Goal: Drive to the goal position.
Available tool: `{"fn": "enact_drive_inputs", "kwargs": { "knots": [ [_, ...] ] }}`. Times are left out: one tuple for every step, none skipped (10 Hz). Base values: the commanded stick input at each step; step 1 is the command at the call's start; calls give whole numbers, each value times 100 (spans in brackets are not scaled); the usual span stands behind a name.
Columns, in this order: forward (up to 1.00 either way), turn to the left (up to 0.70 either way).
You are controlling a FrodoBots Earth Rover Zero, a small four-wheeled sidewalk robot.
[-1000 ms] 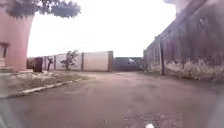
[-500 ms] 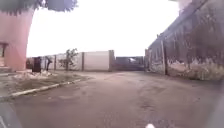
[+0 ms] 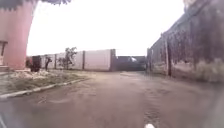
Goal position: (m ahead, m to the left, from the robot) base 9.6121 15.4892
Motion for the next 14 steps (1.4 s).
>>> {"fn": "enact_drive_inputs", "kwargs": {
  "knots": [
    [70, 0],
    [70, 0],
    [70, 0],
    [70, 0],
    [70, 0],
    [70, 0],
    [70, 0],
    [70, 0],
    [70, 0],
    [70, 0],
    [70, 0],
    [70, 0],
    [70, 0],
    [70, 0]
  ]
}}
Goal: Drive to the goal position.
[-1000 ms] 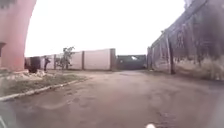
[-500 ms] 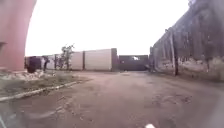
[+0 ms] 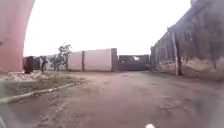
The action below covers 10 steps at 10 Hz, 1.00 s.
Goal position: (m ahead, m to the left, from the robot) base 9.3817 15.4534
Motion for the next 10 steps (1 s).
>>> {"fn": "enact_drive_inputs", "kwargs": {
  "knots": [
    [70, 0],
    [70, 0],
    [70, 0],
    [70, 0],
    [70, 0],
    [70, 0],
    [70, 0],
    [70, 0],
    [70, 0],
    [70, 0]
  ]
}}
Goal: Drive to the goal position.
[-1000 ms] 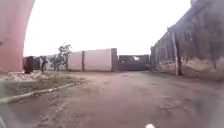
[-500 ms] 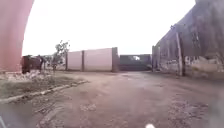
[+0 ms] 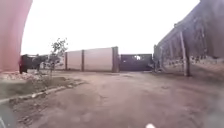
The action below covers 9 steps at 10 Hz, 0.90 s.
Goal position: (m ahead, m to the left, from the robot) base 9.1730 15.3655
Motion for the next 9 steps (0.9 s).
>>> {"fn": "enact_drive_inputs", "kwargs": {
  "knots": [
    [70, 0],
    [70, 0],
    [70, 0],
    [70, 0],
    [70, 0],
    [70, 0],
    [70, 0],
    [70, 0],
    [70, 0]
  ]
}}
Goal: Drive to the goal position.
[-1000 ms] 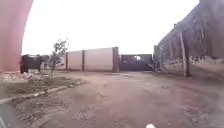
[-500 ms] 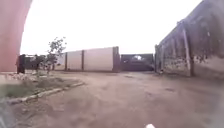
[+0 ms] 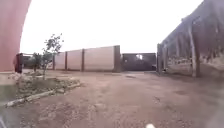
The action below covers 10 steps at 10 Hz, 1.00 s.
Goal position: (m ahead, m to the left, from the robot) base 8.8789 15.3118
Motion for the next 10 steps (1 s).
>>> {"fn": "enact_drive_inputs", "kwargs": {
  "knots": [
    [70, 0],
    [70, 0],
    [70, 0],
    [70, 0],
    [70, 0],
    [70, 0],
    [70, 0],
    [70, 0],
    [70, 0],
    [70, 0]
  ]
}}
